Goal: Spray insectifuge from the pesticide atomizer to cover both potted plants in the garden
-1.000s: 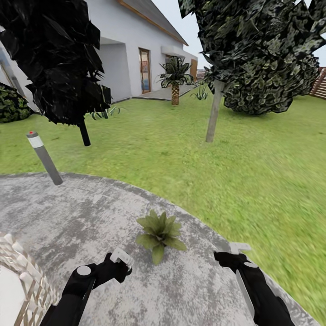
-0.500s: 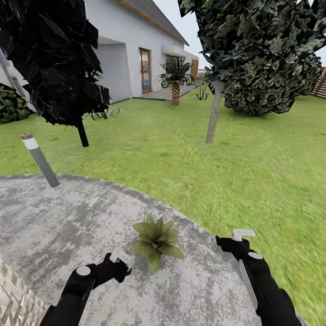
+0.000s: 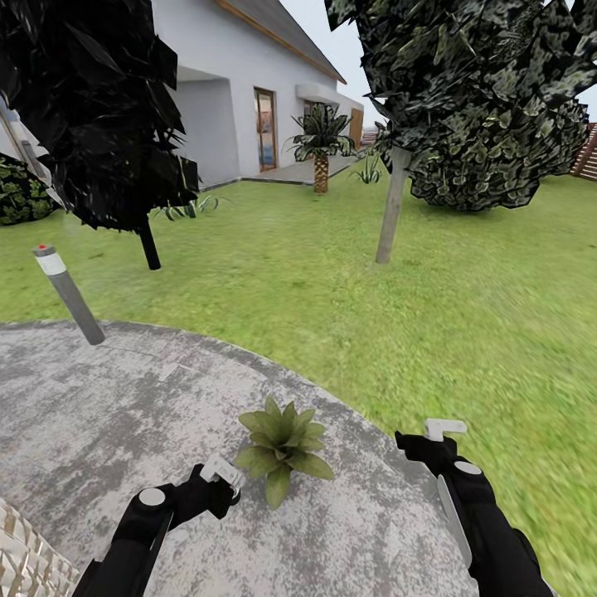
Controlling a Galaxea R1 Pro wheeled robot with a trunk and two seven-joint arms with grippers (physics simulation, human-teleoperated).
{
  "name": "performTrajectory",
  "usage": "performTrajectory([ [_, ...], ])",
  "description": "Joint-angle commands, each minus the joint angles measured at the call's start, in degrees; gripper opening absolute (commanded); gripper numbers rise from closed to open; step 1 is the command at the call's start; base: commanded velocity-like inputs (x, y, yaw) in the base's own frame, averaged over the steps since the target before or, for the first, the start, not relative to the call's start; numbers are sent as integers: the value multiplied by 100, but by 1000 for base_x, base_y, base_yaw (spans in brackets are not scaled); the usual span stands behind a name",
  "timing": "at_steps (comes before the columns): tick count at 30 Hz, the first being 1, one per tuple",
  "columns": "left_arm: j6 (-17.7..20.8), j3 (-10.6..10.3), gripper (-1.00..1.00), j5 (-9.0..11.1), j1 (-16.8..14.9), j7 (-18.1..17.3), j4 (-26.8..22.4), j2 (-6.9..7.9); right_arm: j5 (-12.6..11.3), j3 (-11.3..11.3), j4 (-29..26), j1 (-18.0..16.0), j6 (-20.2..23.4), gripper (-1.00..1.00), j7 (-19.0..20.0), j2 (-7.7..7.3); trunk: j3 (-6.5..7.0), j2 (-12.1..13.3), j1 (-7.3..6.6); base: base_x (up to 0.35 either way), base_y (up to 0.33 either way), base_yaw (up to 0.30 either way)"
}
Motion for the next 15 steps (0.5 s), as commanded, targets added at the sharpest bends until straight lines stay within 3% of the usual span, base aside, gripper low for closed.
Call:
performTrajectory([
  [1, 22, 16, -100, -34, -1, -50, -8, -7, 44, -6, -10, -3, 32, 100, 28, 1, -5, -3, -1, 0, 0, 0],
  [15, 22, 7, -100, -34, 4, -50, -8, -7, 44, -6, -17, -3, 58, 100, 28, 7, -5, -3, -1, 0, 0, 0],
])
